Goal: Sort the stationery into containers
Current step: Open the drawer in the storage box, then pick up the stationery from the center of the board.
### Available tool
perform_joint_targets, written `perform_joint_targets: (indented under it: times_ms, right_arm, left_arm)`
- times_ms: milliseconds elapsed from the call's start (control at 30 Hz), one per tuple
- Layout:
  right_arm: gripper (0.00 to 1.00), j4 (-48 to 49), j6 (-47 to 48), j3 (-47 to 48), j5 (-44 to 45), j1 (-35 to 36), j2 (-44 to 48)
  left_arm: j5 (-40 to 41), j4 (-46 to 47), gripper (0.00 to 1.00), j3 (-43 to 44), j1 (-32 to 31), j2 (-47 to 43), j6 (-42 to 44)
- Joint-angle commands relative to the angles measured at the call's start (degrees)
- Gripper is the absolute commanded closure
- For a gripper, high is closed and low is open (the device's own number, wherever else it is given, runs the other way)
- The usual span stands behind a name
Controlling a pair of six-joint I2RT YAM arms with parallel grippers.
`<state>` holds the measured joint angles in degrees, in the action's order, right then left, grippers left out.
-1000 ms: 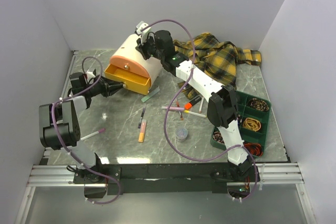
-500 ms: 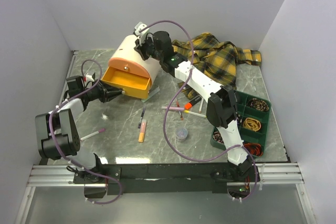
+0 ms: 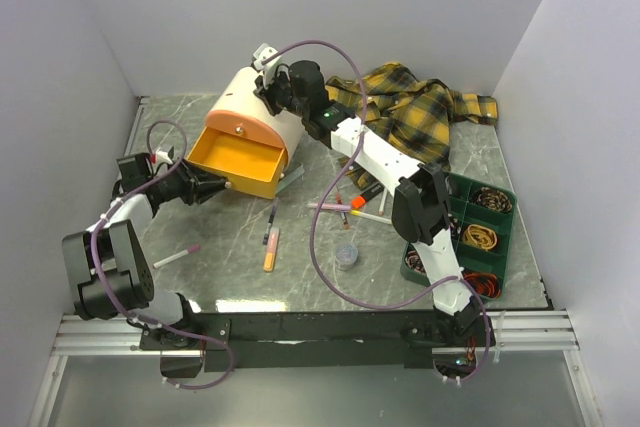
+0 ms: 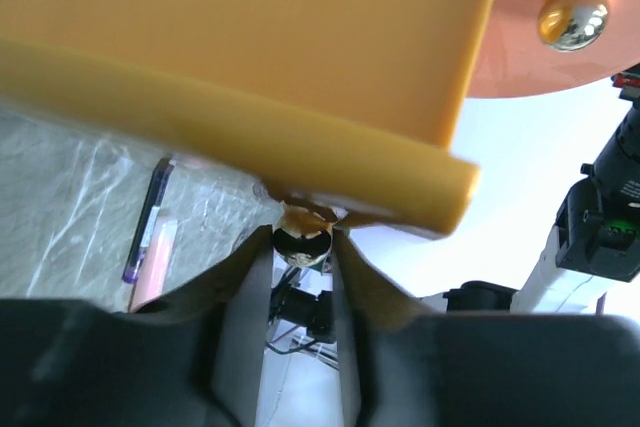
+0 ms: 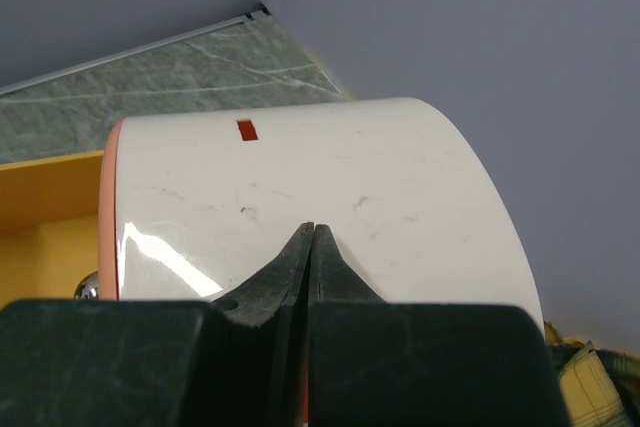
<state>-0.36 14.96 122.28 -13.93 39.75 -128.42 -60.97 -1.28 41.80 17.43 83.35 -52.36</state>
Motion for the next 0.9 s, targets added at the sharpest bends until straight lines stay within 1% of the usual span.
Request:
perform_joint_targets:
  times_ms: [0, 33, 133, 200, 300, 333, 367, 400, 433, 467, 500, 533, 567, 600, 633, 667, 700, 733, 767, 800, 833, 867]
  right_arm:
    - [1.0, -4.12, 0.33, 0.33, 0.57, 0.68, -1.75]
    - [1.0, -4.12, 0.33, 0.42, 0.57, 0.68, -1.57]
    - [1.0, -3.95, -0.02, 0.68, 0.57, 0.68, -0.08]
    - [1.0, -3.68, -0.37, 0.86, 0.84, 0.77, 1.15]
    - [0.94, -4.12, -0.55, 1.21, 0.75, 0.86, 2.73]
    - [0.91, -4.56, -0.46, 1.21, 0.84, 0.77, 4.04]
    - [0.82, -5.26, -0.29, 0.51, 0.4, 0.86, 5.01]
    - [0.79, -5.7, -0.02, -0.28, 0.22, 0.86, 6.07]
    - [0.75, -5.88, 0.5, -1.5, 0.05, 0.86, 9.03]
    - [0.69, -5.27, 1.73, -5.69, 0.05, 0.77, 10.89]
    - [0.66, -4.31, 2.35, -8.69, 0.05, 0.86, 13.0]
    - [0.64, -2.99, 3.14, -12.12, 0.13, 0.77, 17.54]
    - [0.57, -0.8, 4.8, -19.03, 0.22, 0.6, 19.94]
    - [0.54, -0.09, 5.51, -22.49, -0.21, 0.51, 22.31]
    - [0.52, 0.18, 5.95, -25.65, -0.91, 0.25, 26.51]
    - [0.5, -0.34, 6.83, -30.91, -1.53, -0.63, 28.56]
    - [0.47, -1.39, 7.44, -33.4, -4.58, -1.07, 30.49]
    - [0.45, -2.88, 8.41, -35.68, -7.05, -1.77, 33.9]
    - [0.43, -7.76, 12.07, -39.62, -9.68, -2.56, 35.42]
    - [0.38, -10.86, 14.63, -41.49, -12.75, -3.96, 36.82]
    - [0.35, -14.28, 17.96, -43.16, -17.83, -4.67, 39.27]
    - [0.34, -22.23, 26.35, -46.14, -20.14, -5.2, 40.34]
  left_arm:
    - [1.02, -5.73, 0.6, 1.08, 0.85, -2.75, 4.8]
    - [1.12, -6.36, 0.54, 1.44, 1.02, -3.19, 5.42]
    - [1.12, -8.21, 0.45, 2.23, 1.55, -4.07, 7.97]
    - [1.2, -8.91, 0.43, 2.41, 1.64, -4.69, 9.2]
    - [-0.2, -10.23, 0.37, 2.93, 1.99, -6.0, 11.04]
    - [-0.72, -16.24, 0.36, 3.98, 2.17, -6.09, 13.14]
    - [-1.6, -20.3, 0.35, 6.95, 2.52, -6.1, 19.95]
    - [-2.04, -25.65, 0.34, 8.54, 2.61, -5.66, 24.28]
    - [-2.57, -34.49, 0.28, 10.04, 2.78, -5.48, 33.28]
    - [-2.57, -39.37, 0.28, 12.75, 2.78, -5.31, 38.07]
    - [-3.01, -42.98, 0.27, 13.82, 2.78, -4.87, 42.64]
    - [-3.28, -46.06, 0.26, 14.96, 2.78, -4.69, 51.22]
    - [-3.45, -52.01, 0.26, 17.24, 2.96, -4.34, 56.44]
    - [-3.02, -54.07, 0.26, 18.31, 2.96, -4.16, 60.75]
    - [-2.67, -55.83, 0.24, 19.19, 3.05, -4.25, 66.97]
    - [-2.92, -55.07, 0.23, 19.72, 3.48, -4.6, 66.51]
    - [-3.88, -55.84, 0.23, 20.07, 3.57, -5.21, 68.68]
    - [-4.5, -56.55, 0.22, 20.33, 3.57, -5.48, 72.8]
    - [-5.03, -56.21, 0.21, 20.34, 3.57, -5.65, 72.58]
    - [-5.3, -56.11, 0.21, 20.25, 3.57, -5.66, 72.66]
    - [-7.13, -56.9, 0.01, 20.42, 3.57, -5.4, 74.84]
    - [-8.1, -57.69, 0.0, 20.95, 3.57, -5.22, 75.55]
